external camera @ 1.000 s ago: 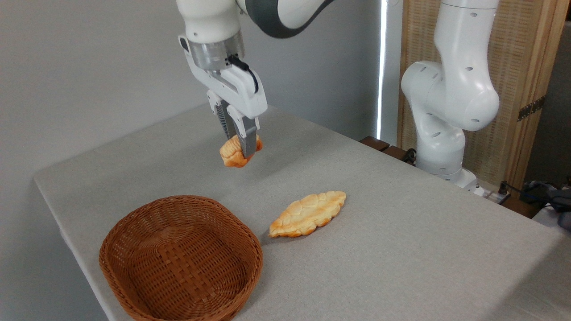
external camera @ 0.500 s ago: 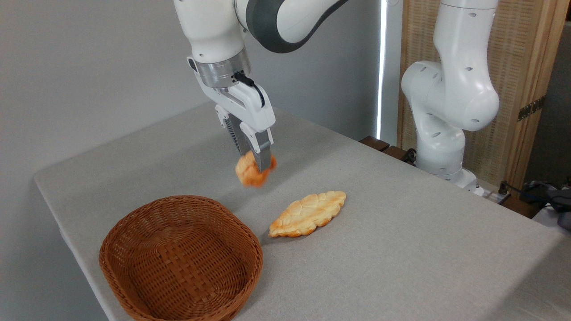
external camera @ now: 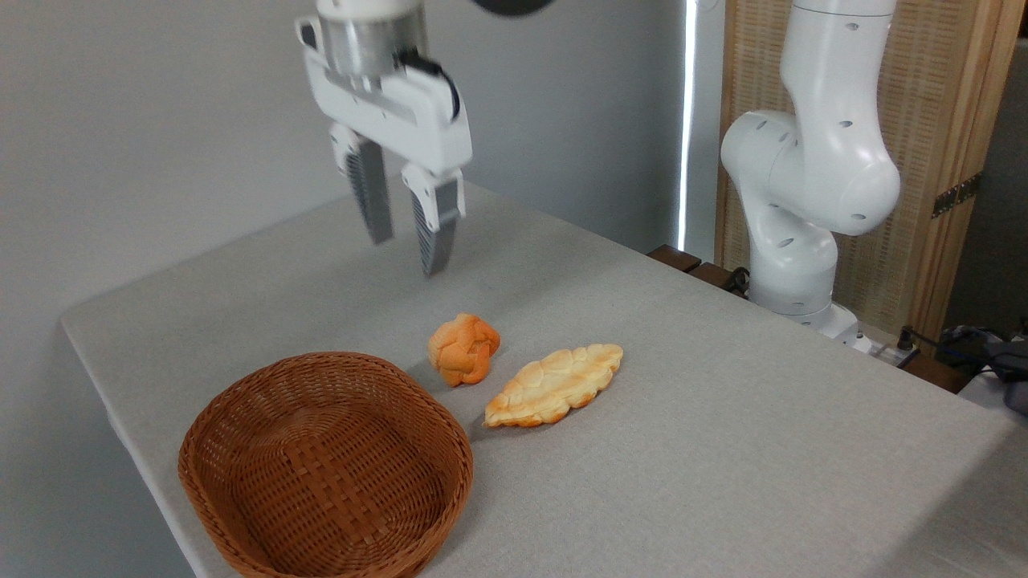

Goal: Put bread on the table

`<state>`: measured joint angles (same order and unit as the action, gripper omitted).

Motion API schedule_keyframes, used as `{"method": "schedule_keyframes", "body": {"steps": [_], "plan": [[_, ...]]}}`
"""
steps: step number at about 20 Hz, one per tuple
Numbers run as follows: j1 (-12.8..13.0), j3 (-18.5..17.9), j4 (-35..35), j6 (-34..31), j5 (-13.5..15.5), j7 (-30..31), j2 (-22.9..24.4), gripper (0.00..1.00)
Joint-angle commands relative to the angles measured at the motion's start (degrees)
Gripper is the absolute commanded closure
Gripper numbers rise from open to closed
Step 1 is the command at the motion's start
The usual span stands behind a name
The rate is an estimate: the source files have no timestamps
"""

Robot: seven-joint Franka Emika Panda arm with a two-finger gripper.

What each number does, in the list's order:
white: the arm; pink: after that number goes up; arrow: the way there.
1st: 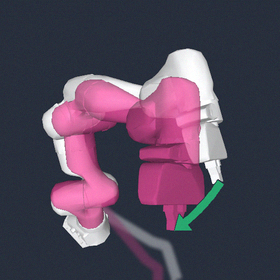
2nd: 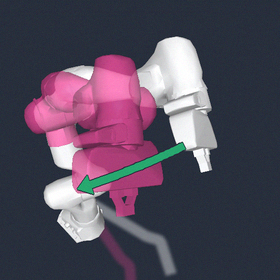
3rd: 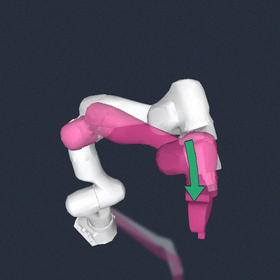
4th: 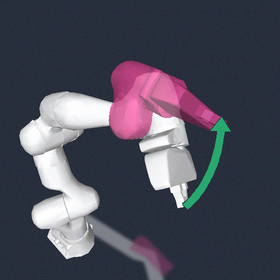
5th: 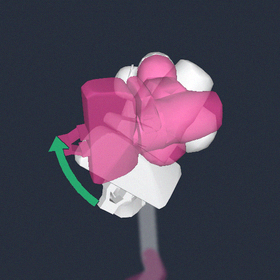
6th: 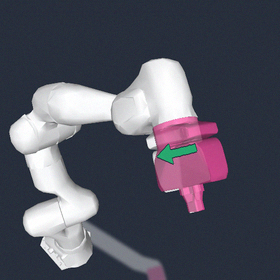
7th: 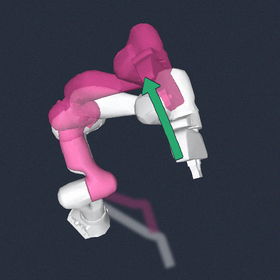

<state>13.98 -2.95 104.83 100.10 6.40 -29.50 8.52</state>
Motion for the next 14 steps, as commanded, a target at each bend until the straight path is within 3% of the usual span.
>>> {"method": "schedule_keyframes", "body": {"steps": [1, 2, 3, 4, 6, 12, 14], "plan": [[-0.18, -0.39, -11.38, -3.51, -0.86, 4.63, -7.1, 0.0], [-0.53, -0.48, -12.27, -3.51, -0.86, 4.28, -7.72, 0.0], [-2.71, -0.04, -13.06, -3.51, -1.04, 3.58, -8.6, 0.0], [-3.34, 0.14, -13.85, -3.51, -2.52, 2.7, -8.87, 0.0], [-3.34, 0.05, -14.03, -3.51, -4.55, 0.68, -9.05, 0.0], [-3.43, -0.04, -14.04, -3.68, -4.56, 0.76, -8.96, 0.0], [-3.43, -0.12, -14.47, -6.83, -4.47, 0.67, -8.87, 0.0]]}}
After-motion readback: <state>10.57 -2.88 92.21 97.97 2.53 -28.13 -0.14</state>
